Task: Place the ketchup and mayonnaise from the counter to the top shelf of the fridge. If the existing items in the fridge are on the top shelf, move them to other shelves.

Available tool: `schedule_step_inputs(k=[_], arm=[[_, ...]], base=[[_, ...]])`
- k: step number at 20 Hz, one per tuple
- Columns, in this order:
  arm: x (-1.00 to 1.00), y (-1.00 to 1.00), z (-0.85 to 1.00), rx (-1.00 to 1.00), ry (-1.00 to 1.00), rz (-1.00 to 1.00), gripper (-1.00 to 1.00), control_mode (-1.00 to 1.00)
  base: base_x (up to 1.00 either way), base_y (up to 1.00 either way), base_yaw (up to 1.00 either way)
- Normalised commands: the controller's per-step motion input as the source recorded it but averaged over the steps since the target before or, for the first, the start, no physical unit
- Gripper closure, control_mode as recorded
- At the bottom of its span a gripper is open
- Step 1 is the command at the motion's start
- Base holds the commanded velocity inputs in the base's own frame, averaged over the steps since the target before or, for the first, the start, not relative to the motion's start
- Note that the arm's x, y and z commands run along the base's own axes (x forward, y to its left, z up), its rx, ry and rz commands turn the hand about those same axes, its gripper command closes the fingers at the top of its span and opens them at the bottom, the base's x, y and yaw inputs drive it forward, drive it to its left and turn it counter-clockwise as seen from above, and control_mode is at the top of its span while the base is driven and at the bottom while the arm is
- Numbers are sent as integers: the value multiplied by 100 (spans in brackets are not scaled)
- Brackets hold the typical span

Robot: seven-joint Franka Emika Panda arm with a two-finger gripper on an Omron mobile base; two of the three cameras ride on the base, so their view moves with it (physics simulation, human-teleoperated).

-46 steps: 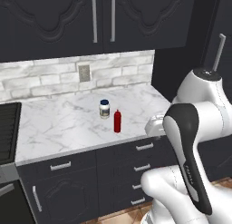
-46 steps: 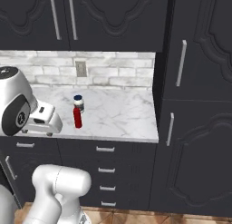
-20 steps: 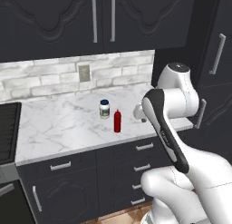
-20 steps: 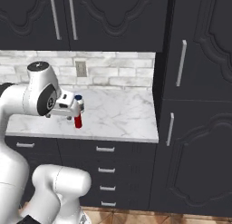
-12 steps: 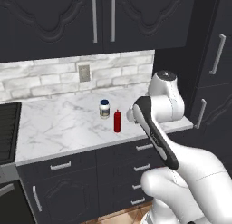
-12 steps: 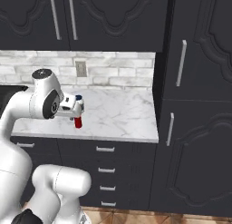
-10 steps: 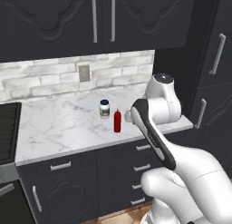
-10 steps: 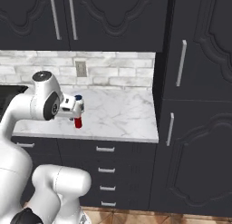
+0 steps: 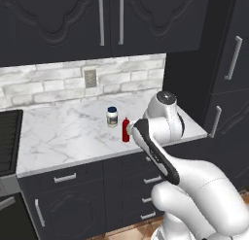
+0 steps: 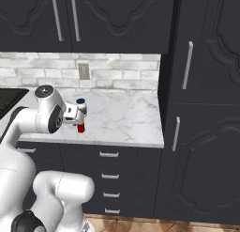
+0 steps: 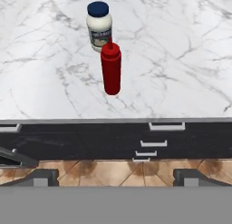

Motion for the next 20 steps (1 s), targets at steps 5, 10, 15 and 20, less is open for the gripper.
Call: schedule_step_inputs(k=[5, 10, 15, 20], arm=[[32, 9, -17, 0, -5, 1, -100, -100], [29, 5, -13, 0, -1, 0, -100, -100], [16, 0, -13, 0, -1, 0, -100, -100], [11, 0, -9, 0, 0, 0, -100, -100]], base=[[0, 0, 0], [0, 0, 0], [0, 0, 0], [0, 0, 0]])
